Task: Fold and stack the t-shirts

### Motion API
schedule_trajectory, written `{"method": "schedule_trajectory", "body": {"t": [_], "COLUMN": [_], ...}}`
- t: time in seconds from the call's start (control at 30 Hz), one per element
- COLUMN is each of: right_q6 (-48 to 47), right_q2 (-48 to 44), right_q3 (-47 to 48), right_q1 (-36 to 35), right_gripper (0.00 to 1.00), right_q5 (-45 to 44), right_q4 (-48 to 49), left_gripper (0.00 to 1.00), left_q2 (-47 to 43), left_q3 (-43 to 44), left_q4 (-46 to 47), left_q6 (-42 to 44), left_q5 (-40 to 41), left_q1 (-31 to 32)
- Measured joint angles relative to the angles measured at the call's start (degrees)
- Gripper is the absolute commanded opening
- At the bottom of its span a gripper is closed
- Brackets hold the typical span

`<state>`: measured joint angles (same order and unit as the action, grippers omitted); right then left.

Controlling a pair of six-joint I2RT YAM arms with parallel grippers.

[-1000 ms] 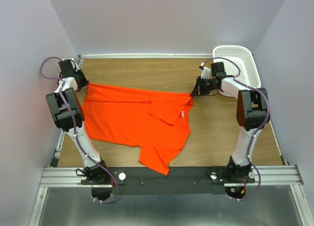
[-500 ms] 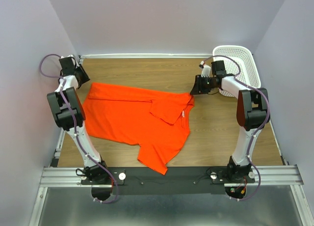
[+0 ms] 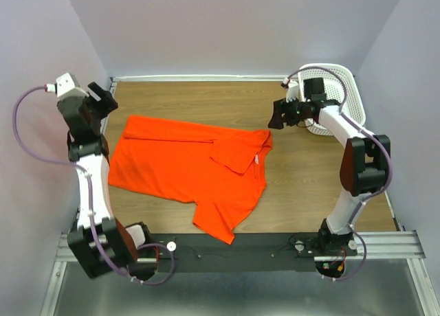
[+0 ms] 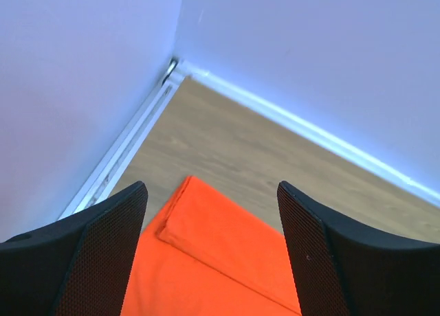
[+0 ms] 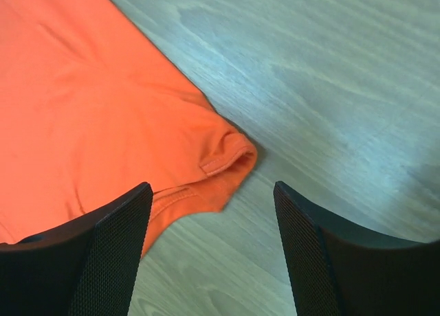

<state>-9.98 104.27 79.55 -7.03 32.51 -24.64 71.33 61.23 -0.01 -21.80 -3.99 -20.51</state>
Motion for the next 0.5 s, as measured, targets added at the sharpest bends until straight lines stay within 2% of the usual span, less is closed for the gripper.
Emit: {"method": "schedule_trajectory", "body": {"t": [0.07,0.13,0.27,0.5], "right_q6": [0.2,0.9,2.3,5.1], "right_q2": [1.9,5.5,12.0,13.8], "right_q3": [0.0,0.2,0.6,2.5], "right_q1": [0.0,0.0,0.0,0.0], "right_gripper": [0.83,0.83,0.82,0.76], "right_q5": [-0.9,-1.7,-2.0,-0.7], "right_q4": [0.0,-0.2,-0.8,-0.5], "left_gripper": [0.85,0.84,0.84,0.84], "left_q2": [-7.9,-12.2,-15.4,-20.1], "left_q3": [-5.7,-9.7,-15.4,-18.6], "left_q4": [2.9,3.5,3.0,1.4], "left_q6": [-0.5,-0.4,0.1,0.5], "left_q5": [-1.4,-2.8,-5.1,-8.0], "left_q1": [0.0,0.0,0.0,0.2]}}
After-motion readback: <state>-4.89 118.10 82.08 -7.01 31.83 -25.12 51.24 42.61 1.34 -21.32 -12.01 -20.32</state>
